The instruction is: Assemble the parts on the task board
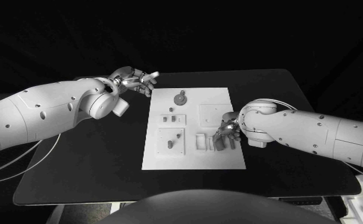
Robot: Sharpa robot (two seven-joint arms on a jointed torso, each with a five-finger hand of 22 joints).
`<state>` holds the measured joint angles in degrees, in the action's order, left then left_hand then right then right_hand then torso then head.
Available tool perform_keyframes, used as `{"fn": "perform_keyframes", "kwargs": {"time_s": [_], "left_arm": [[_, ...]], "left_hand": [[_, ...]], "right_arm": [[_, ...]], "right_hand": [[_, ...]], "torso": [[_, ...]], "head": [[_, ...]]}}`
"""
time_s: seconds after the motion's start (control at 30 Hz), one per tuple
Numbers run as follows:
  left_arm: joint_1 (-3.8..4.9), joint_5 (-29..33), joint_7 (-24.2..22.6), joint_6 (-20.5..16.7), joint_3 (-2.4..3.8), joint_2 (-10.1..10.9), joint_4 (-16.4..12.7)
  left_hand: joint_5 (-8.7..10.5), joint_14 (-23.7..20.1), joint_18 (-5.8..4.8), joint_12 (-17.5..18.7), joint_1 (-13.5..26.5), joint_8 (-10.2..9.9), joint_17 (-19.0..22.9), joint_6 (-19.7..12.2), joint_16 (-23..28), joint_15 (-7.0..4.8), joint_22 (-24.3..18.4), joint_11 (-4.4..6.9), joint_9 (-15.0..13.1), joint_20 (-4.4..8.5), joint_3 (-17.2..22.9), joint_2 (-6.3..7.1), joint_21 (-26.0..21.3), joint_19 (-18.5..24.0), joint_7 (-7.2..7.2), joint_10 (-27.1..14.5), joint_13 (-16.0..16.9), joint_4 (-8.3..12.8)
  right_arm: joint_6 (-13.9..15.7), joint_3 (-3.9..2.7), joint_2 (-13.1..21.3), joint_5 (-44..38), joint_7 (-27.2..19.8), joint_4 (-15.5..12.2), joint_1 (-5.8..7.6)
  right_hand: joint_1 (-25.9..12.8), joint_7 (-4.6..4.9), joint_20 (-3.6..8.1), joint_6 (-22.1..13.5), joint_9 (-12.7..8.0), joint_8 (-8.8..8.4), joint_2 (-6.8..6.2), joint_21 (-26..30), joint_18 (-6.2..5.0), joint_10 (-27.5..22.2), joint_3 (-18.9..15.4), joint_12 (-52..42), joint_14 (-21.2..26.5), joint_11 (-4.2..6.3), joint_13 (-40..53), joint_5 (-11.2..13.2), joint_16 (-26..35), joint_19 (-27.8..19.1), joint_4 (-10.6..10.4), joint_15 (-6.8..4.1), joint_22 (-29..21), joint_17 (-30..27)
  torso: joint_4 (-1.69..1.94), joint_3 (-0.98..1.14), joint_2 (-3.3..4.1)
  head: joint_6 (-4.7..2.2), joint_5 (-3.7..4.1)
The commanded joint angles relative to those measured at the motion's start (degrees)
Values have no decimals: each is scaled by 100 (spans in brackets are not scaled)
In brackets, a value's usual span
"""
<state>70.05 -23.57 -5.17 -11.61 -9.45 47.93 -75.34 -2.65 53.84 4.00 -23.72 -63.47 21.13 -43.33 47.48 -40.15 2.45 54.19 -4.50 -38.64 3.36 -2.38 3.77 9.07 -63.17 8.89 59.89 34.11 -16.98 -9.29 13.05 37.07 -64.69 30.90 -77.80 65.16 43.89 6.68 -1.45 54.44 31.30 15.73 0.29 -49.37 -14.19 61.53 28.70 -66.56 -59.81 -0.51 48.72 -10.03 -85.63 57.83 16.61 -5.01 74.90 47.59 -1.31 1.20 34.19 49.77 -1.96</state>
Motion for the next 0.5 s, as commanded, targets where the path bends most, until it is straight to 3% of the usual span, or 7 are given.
{"fn": "perform_keyframes", "kwargs": {"time_s": [0.03, 0.5], "left_arm": [[6, 14, -44, 24, 4, -6, -18], [6, -2, -10, 36, 4, 8, -24]], "left_hand": [[-12, -7, 112, 40, 44, 23, 8, -35, -34, -21, -6, 32, 6, 6, 32, 6, -27, -28, 2, 9, -7, -4], [-12, -7, 113, 40, 39, 24, 8, -35, -34, -22, -7, 32, 8, 7, 41, 11, -29, -28, 1, 9, -7, -2]], "right_arm": [[8, 34, 4, -109, 15, 21, -44], [331, 34, 110, 157, 32, -47, -44]], "right_hand": [[166, 0, -5, 49, 8, 20, 85, -34, -81, 35, -15, -32, -38, 23, -6, -45, -26, 3, 17, 1, 93, -9], [185, -39, -8, 157, 31, 72, 152, -55, -81, 101, -100, -34, -88, 60, -22, -114, -37, 34, 3, 5, 87, -20]], "torso": [[-1, -1, 0], [-1, -2, 0]], "head": [[2, 13], [-8, 26]]}}
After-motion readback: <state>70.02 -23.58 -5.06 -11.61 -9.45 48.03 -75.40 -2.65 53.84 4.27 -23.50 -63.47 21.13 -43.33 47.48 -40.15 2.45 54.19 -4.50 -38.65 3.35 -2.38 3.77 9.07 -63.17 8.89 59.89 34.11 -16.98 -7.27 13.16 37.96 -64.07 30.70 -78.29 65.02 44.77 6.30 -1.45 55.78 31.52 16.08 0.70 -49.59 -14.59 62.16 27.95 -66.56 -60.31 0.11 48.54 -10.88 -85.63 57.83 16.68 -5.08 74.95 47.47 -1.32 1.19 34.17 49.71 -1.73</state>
